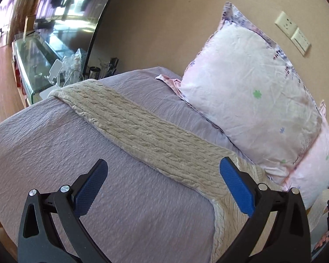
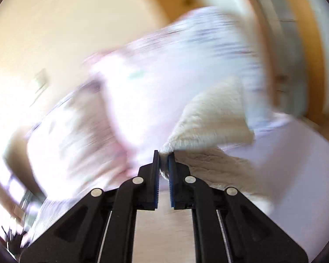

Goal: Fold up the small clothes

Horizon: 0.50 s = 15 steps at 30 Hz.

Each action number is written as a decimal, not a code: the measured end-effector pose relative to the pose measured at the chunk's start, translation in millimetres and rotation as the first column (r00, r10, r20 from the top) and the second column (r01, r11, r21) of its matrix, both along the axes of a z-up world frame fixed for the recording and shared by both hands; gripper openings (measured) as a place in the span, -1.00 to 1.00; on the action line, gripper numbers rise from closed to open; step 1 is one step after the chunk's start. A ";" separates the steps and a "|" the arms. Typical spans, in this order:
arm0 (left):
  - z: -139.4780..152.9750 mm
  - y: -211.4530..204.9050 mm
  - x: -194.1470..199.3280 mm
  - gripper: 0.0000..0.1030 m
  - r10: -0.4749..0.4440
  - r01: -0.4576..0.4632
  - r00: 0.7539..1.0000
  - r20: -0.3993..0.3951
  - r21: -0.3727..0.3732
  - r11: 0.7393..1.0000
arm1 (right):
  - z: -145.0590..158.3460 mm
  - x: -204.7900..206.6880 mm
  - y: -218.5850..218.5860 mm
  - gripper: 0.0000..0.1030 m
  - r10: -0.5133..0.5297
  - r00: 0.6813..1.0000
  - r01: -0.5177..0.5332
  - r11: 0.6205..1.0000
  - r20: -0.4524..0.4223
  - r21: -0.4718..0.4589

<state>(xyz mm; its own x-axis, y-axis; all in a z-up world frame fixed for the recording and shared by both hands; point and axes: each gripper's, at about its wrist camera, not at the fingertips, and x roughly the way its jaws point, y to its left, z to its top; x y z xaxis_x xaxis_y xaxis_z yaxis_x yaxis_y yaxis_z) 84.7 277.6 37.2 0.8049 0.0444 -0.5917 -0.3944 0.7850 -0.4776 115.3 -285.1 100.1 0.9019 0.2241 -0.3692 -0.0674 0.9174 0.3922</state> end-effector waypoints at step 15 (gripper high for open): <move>-37.0 117.1 23.3 0.18 0.275 -0.273 0.961 -0.042 -0.329 0.904 | -54.1 4.9 16.3 0.51 0.134 0.979 -0.123 0.989 -0.156 0.075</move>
<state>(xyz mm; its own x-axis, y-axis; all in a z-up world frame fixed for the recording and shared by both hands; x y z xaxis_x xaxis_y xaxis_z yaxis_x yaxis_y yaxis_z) 107.9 394.6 0.2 0.7922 0.0676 -0.6065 -0.5680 0.4452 -0.6922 120.2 -268.8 46.0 0.7940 0.3627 -0.4878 -0.1145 0.8774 0.4659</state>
